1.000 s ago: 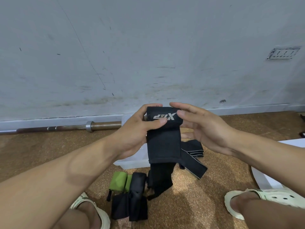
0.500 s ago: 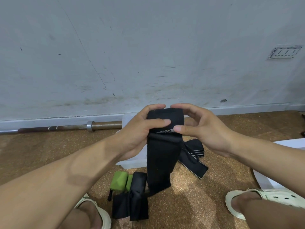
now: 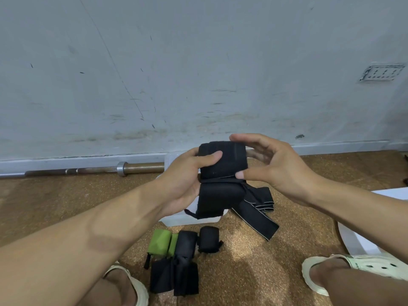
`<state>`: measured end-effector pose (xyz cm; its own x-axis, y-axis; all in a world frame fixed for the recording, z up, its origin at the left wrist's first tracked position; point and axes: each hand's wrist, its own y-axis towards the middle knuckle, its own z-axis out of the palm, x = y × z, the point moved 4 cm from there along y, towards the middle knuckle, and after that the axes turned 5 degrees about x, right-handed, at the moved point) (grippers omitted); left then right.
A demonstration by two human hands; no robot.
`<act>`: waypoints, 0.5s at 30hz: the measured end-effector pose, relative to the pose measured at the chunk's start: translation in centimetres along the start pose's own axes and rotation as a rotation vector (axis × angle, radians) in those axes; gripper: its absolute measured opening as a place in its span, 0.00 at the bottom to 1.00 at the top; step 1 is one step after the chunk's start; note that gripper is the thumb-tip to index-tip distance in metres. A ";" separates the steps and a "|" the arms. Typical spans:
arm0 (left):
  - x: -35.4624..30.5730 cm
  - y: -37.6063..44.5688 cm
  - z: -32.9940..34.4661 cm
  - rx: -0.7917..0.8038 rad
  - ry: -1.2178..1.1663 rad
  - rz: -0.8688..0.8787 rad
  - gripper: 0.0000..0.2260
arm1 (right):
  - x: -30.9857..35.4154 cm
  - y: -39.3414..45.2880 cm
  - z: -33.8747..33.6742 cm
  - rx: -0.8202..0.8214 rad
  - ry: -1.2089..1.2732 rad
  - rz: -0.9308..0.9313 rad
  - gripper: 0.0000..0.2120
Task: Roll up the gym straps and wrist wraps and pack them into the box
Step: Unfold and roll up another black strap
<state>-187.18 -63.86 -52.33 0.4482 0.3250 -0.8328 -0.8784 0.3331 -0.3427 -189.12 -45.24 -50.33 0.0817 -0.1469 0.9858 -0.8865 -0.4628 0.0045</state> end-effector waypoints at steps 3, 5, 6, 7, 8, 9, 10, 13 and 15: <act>-0.5 0.1 -0.2 -0.004 0.010 0.049 0.19 | -0.7 0.2 0.0 0.020 0.252 0.163 0.33; -0.5 0.1 -0.3 0.003 0.020 0.069 0.21 | -1.2 0.1 0.5 0.103 0.370 0.263 0.30; -0.5 0.1 -0.3 0.012 0.032 0.075 0.22 | -1.4 0.0 0.9 0.157 0.385 0.291 0.28; -0.5 0.1 -0.2 0.021 0.045 0.077 0.23 | -1.5 -0.1 1.2 0.192 0.379 0.303 0.26; -0.5 0.0 -0.2 0.027 0.058 0.079 0.23 | -1.8 -0.1 1.2 0.199 0.367 0.304 0.24; -0.6 0.0 -0.1 0.029 0.066 0.081 0.24 | -2.1 0.0 1.2 0.180 0.352 0.294 0.24; -0.6 -0.1 -0.1 0.030 0.071 0.083 0.25 | -2.3 0.0 1.1 0.147 0.333 0.279 0.24; -0.6 -0.2 -0.1 0.033 0.083 0.077 0.26 | -2.3 0.1 0.8 0.086 0.312 0.233 0.23; -0.5 -0.2 0.0 0.042 0.078 0.055 0.26 | -1.9 0.1 0.7 0.079 0.300 0.186 0.23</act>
<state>-187.23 -64.12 -51.88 0.3840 0.2741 -0.8817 -0.8927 0.3539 -0.2788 -189.03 -45.65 -52.29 -0.2257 0.0227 0.9739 -0.8345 -0.5204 -0.1812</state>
